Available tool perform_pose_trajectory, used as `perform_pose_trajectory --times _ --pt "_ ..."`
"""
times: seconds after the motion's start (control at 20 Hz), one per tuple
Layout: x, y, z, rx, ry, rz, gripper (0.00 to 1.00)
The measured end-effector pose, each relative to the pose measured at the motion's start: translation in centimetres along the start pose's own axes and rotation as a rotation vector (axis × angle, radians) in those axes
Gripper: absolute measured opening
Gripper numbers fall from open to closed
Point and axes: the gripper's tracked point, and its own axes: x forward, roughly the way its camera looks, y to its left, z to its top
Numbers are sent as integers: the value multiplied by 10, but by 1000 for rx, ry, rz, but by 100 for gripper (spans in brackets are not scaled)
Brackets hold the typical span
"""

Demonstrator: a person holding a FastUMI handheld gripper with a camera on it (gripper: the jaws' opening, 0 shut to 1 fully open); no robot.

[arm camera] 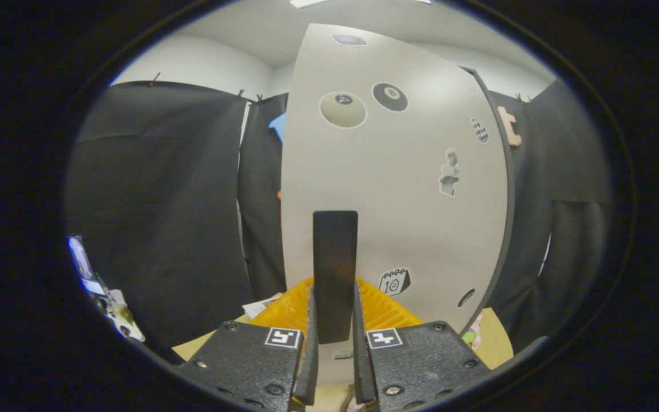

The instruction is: Open the shoe cabinet door, grab the shoes and put them into the shoe cabinet, then close the shoe cabinet door.

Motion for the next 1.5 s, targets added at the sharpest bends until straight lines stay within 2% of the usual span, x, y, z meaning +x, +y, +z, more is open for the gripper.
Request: perform_pose_trajectory --times 0.3,0.75,1.0,1.1,1.35,1.5 --pt "-65 -30 -5 48 12 57 29" --pt "-123 -85 -10 -16 -2 73 29" --pt "-149 -124 -11 -56 -49 -8 28" --pt "-151 -140 -20 -54 -25 -42 27" --pt "-159 -193 -24 51 -17 -153 18" --pt "-170 -225 -25 79 -53 -240 6"
